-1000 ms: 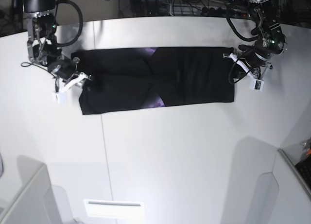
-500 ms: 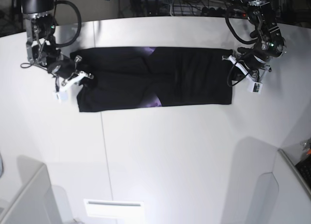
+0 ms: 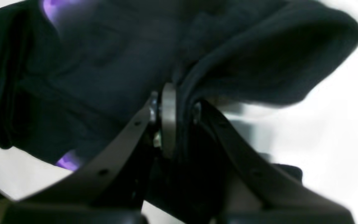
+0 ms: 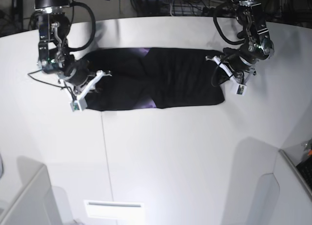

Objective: Fold the T-shirt properly
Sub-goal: 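Lift the strip end with the right gripper and fold it toward the left gripper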

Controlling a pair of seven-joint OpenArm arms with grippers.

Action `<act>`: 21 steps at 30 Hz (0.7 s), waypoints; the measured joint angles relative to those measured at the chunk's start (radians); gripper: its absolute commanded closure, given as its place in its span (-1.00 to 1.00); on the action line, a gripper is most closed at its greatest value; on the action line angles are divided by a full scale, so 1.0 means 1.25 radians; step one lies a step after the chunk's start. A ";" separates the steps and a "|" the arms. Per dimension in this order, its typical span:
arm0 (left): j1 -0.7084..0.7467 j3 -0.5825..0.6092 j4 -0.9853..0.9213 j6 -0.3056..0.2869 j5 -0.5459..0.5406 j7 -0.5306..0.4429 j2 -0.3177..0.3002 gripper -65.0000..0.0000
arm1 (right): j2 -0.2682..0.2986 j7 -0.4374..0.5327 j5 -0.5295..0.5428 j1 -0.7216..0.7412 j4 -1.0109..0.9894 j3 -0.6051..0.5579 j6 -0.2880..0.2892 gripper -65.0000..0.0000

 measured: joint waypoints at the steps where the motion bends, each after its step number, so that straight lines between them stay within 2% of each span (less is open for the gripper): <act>1: -0.001 0.005 0.000 0.000 0.000 0.000 0.001 1.00 | -0.011 -0.012 -0.024 -0.001 0.020 0.000 -0.001 1.00; 3: -0.002 0.011 0.000 0.000 0.000 0.000 0.007 1.00 | -0.038 -0.039 -0.090 -0.003 0.067 0.000 -0.002 1.00; 6: -0.002 0.017 0.000 -0.002 -0.002 0.000 0.011 1.00 | -0.068 -0.069 -0.129 -0.002 0.125 0.000 0.004 1.00; 10: -0.004 0.017 0.000 -0.002 -0.004 0.003 0.011 1.00 | -0.070 -0.091 -0.126 -0.001 0.152 -0.002 0.005 1.00; 14: -0.004 0.017 0.000 -0.002 -0.003 0.006 0.011 1.00 | -0.072 -0.091 -0.132 -0.001 0.152 -0.075 0.001 1.00; 21: -0.005 0.017 0.000 -0.002 -0.004 0.005 0.009 1.00 | -0.154 -0.085 -0.135 -0.002 0.179 -0.138 0.000 1.00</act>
